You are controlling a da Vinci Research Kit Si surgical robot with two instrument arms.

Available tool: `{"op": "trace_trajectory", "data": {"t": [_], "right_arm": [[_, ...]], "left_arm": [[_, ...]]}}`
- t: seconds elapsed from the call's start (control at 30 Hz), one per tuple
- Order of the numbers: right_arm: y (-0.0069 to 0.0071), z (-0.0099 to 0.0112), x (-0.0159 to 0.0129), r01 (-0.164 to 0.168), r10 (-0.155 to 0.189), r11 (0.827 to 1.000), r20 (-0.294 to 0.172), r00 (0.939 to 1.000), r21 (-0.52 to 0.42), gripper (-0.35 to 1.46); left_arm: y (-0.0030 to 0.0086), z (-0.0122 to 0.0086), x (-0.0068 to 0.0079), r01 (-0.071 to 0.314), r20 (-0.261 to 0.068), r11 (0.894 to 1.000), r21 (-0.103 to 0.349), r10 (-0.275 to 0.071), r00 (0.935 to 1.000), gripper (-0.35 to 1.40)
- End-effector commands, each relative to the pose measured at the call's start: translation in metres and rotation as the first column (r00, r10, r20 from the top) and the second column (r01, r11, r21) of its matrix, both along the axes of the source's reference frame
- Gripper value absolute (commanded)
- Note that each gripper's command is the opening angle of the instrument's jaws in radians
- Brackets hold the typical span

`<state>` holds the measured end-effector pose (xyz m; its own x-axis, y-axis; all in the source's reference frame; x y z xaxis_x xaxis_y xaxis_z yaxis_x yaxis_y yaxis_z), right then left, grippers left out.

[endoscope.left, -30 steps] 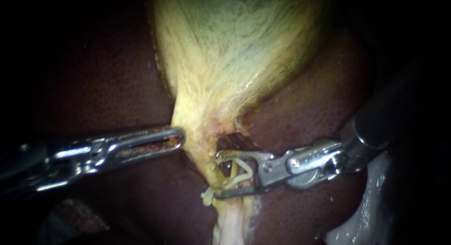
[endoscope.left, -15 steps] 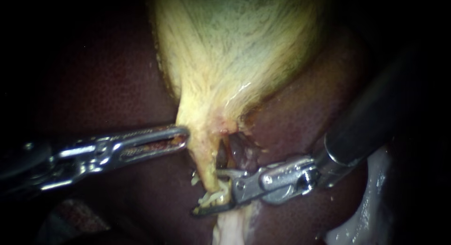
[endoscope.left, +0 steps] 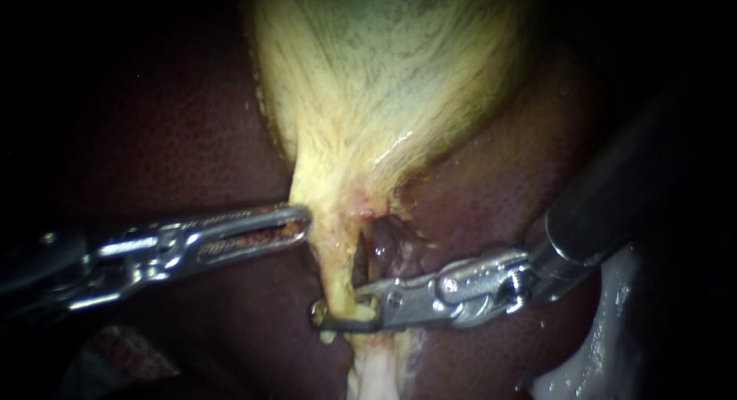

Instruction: Clipping second clip left tube

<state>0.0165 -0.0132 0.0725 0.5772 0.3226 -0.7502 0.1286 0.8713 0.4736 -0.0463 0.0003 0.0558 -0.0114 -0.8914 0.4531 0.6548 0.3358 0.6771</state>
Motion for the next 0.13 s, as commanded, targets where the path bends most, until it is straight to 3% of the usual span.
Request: {"op": "trace_trajectory", "data": {"t": [0.03,0.13], "right_arm": [[-0.0001,0.0,0.0,0.001,-0.001,1.0,-0.001,1.0,0.001,-0.35],[-0.0001,0.0001,0.0,-0.001,0.001,1.0,0.001,1.0,0.006,-0.35]], "left_arm": [[0.0,0.0,0.0,0.0,0.0,1.0,0.0,0.0,1.0,-0.35],[0.0,0.0001,0.0,0.0,0.0,1.0,0.0,0.0,1.0,-0.35]]}}
